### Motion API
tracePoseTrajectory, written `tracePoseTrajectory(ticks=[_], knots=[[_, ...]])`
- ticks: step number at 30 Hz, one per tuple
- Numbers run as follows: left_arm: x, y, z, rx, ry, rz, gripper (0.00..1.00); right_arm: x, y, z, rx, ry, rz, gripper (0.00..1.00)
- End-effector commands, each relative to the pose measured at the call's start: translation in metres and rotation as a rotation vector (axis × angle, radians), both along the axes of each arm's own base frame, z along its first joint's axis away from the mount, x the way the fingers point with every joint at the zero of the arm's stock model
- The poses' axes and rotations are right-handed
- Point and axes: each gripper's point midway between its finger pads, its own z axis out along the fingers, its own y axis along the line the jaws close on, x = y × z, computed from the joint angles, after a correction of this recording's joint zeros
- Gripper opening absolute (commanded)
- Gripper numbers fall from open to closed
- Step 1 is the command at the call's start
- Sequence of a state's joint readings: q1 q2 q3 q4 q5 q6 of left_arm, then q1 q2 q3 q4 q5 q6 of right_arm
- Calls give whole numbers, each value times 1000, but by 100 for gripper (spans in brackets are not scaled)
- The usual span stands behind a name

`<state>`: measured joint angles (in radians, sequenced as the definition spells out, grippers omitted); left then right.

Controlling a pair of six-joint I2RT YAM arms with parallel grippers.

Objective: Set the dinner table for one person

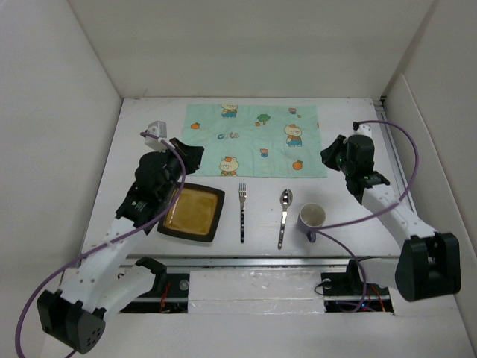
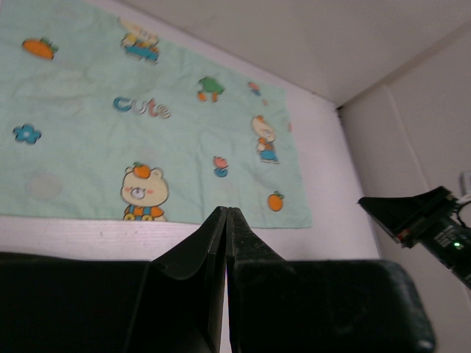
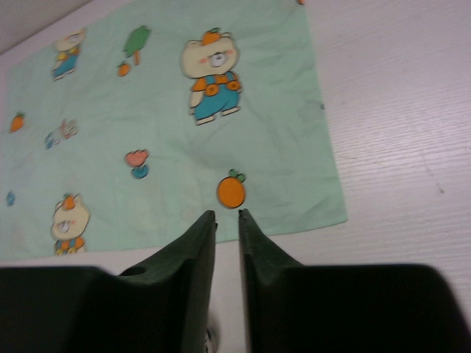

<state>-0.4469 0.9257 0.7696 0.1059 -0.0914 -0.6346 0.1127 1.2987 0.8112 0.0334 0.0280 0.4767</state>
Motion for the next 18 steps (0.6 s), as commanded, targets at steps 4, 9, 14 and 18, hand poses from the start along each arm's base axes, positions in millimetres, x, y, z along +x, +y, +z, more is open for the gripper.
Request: tracePoseTrajectory(ticks=[4,9,14,18], knots=[[-48,-3,56,96,-158,-193,0,-62,40,46,-55,-149,140,0],[-69,15,77,176,-257,-174,0,-129,106,84,9,-284,488,0],[-73,23,84,205,-296,-147,0,-165,195,76,22,-173,751,0],[-68,33,68,259,-278,-96,0,-177,213,53,-70,-40,686,0]])
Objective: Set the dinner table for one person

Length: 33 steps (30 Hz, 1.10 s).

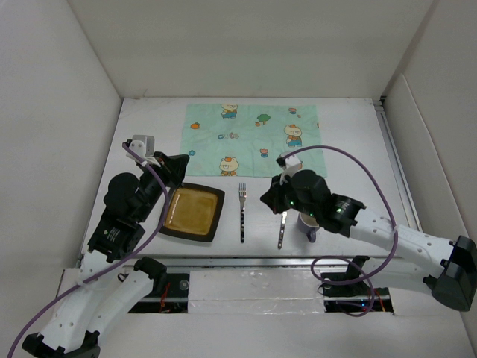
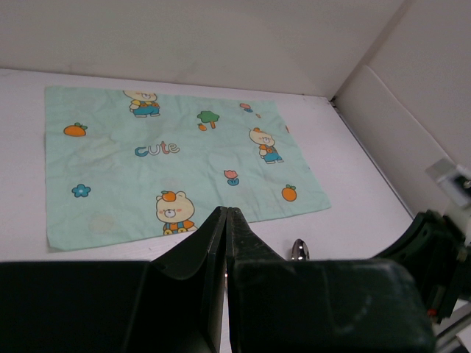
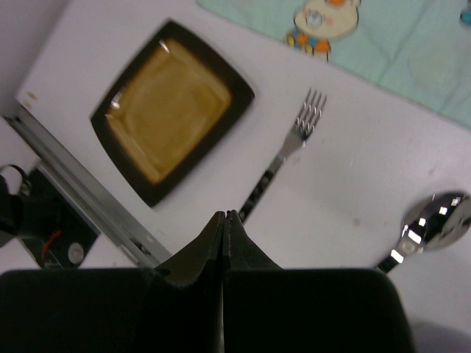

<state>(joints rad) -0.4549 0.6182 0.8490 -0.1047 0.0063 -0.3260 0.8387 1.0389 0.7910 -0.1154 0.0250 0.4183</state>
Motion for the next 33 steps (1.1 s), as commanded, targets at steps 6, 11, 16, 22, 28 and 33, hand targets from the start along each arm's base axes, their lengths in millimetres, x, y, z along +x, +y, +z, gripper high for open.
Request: tracePoseTrajectory(ticks=[6,11,16,22,28,33], knots=[[4,1,-14,58,-10,11,0,-26,-94,2,-160,90,-463,0],[3,2,-15,53,-6,12,0,-58,-151,-32,-76,295,-700,19],[-1,2,-7,39,-30,1,0,-70,-179,-43,-42,357,-832,48],[-8,5,1,20,-57,1,0,-66,-192,-58,-153,369,-954,60],[-18,5,9,2,-95,-22,0,-43,-199,-73,-251,370,-1001,60],[-19,5,8,2,-92,-25,0,-19,-200,-88,-190,376,-983,51]])
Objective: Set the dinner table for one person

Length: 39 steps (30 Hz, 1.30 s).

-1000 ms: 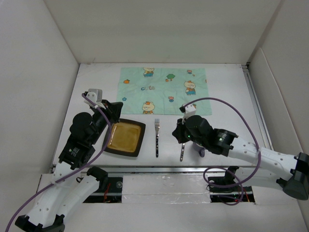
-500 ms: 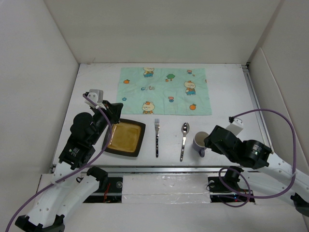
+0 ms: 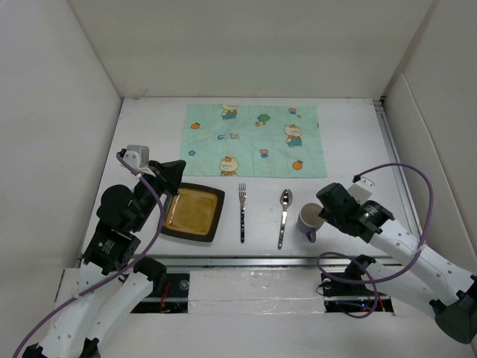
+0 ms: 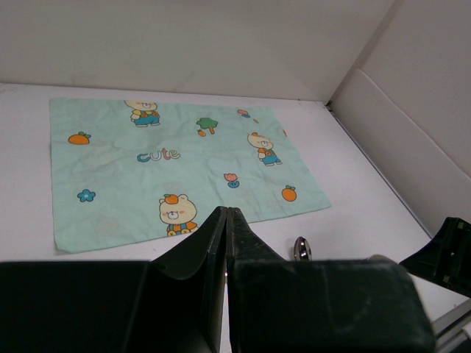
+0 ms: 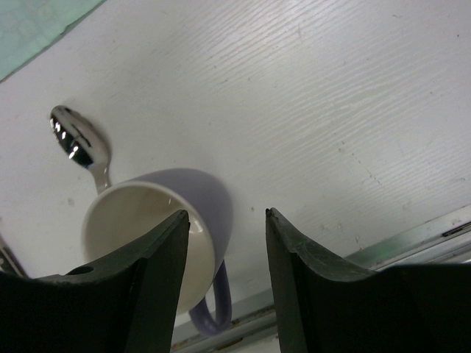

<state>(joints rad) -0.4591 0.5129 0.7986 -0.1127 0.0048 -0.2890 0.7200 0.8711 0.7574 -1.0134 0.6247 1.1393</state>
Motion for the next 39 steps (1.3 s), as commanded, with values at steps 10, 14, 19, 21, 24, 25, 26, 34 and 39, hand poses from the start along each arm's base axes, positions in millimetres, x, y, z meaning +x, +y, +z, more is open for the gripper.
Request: tracePoseTrajectory(ticks=[10,14,19,21,24,25,26,34,39], knots=[[2,-3,5,-5,-25,-10,1,43,17,-38,95,14,134,37],[1,-3,7,-7,-34,-14,1,42,15,-31,91,10,141,0],[1,-6,6,-6,-30,-28,1,80,13,85,24,-302,161,0],[4,-5,3,-2,-20,-16,1,110,12,110,-15,-357,159,0],[3,-5,3,-1,-22,-14,2,177,14,140,-55,-392,209,0],[4,-4,3,-1,-22,-11,2,196,6,147,-87,-398,207,0],[4,-4,2,1,-20,-11,3,219,8,180,-83,-464,211,0],[13,3,-7,26,12,45,3,402,-6,148,-194,-286,271,0],[16,2,-10,34,22,52,3,441,-27,140,-152,-313,262,0]])
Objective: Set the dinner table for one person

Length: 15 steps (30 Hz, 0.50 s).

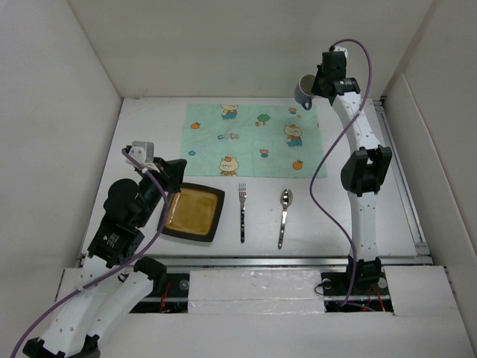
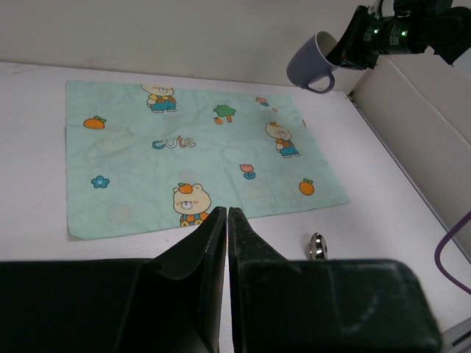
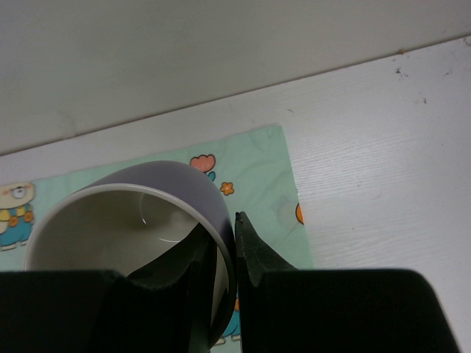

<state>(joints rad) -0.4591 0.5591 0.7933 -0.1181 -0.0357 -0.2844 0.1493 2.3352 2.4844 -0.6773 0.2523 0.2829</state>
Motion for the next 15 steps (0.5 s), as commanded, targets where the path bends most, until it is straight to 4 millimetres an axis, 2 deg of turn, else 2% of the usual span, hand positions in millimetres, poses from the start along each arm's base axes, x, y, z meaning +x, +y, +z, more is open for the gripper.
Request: tracePoseTrajectory(ticks=[1,4,5,6,7,9,12,15], knots=[[4,-1,4,8,-23,6,3,8,-23,17,17,-29,16,0],[6,-2,2,12,-19,3,3,23,-23,0,48,-45,29,0],[7,-3,1,15,-13,4,3,28,-25,3,42,-70,21,0],[8,-3,-1,18,-6,4,3,33,-26,-11,37,-54,14,0],[9,-3,-2,20,-2,4,4,38,-25,1,40,-87,16,0],[10,-2,-2,22,-3,12,3,43,-25,-12,40,-76,12,0],[11,-1,-4,31,7,19,3,48,-27,-20,37,-84,0,0],[12,0,-4,29,3,25,4,51,-26,-42,36,-51,0,0]])
